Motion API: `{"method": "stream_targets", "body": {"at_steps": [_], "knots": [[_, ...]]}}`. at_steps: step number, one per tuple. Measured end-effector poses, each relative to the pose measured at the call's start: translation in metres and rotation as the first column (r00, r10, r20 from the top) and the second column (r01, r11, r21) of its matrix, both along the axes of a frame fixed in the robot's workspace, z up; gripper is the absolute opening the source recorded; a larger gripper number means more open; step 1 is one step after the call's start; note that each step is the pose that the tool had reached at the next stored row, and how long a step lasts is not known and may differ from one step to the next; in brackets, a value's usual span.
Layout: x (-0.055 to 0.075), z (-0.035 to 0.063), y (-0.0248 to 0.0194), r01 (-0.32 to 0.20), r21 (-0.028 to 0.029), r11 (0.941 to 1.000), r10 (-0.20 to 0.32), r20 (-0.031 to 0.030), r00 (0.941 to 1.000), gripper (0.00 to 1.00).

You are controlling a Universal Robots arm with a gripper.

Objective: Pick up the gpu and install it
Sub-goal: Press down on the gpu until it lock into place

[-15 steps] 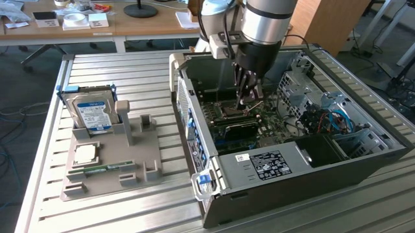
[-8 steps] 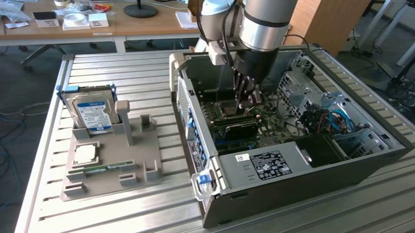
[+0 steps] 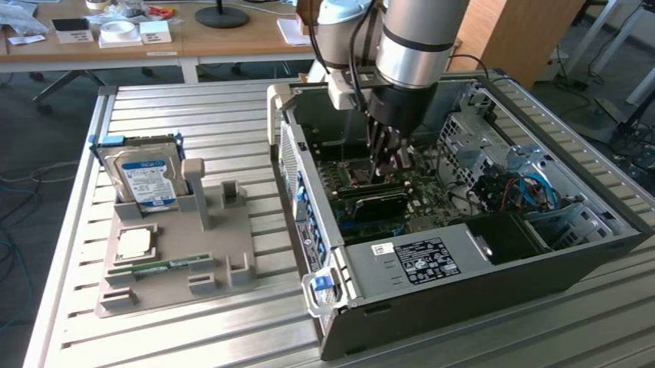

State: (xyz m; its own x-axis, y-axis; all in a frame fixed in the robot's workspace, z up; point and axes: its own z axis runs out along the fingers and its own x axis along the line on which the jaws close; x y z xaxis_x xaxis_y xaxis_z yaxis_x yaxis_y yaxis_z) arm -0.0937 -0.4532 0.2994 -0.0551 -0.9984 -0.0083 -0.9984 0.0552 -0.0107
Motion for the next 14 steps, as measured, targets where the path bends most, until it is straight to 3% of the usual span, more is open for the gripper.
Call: {"method": "stream_targets", "body": {"at_steps": [14], "knots": [[0.0058,-0.0005,-0.0001,0.0,0.0,1.0,0.0,-0.0013,1.0,0.11]]}}
